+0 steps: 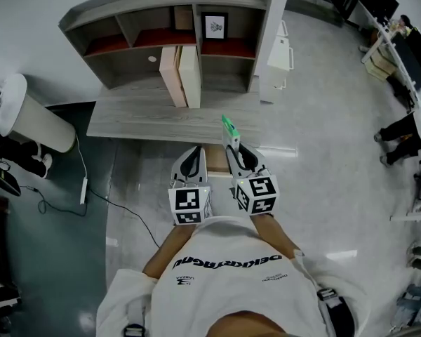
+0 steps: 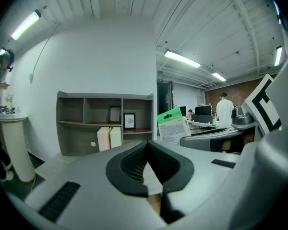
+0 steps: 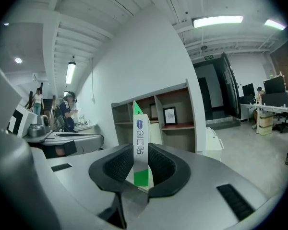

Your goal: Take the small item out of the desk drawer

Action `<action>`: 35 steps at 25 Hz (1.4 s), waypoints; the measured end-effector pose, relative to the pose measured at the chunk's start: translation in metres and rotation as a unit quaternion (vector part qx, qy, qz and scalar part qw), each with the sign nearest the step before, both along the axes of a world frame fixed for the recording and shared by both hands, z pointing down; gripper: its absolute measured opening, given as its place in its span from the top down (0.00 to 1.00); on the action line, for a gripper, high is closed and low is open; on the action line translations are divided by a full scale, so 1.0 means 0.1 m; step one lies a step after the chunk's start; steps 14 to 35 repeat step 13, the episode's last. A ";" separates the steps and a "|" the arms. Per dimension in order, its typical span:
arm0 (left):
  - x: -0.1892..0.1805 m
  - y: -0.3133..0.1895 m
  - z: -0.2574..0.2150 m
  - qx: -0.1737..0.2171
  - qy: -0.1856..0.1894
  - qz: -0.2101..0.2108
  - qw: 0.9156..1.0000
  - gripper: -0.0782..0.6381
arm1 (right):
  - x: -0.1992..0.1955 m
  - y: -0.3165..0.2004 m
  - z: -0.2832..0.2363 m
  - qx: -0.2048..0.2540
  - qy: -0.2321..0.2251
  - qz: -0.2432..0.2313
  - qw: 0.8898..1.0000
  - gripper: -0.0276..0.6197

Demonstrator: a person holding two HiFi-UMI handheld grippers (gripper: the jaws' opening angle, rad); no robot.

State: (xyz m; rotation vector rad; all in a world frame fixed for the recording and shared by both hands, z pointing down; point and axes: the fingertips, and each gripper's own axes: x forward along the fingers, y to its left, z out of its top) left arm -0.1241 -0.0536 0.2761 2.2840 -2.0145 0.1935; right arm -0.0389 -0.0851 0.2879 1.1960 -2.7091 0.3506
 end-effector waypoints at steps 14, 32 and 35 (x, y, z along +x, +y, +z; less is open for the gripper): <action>0.03 -0.20 -0.13 0.022 0.001 -0.011 1.000 0.87 | 0.01 -0.19 -0.17 0.025 -0.015 -0.013 0.999 0.77; 0.03 -0.20 -0.13 0.022 0.001 -0.011 1.000 0.87 | 0.01 -0.19 -0.17 0.025 -0.015 -0.013 0.999 0.77; 0.03 -0.20 -0.13 0.022 0.001 -0.011 1.000 0.87 | 0.01 -0.19 -0.17 0.025 -0.015 -0.013 0.999 0.77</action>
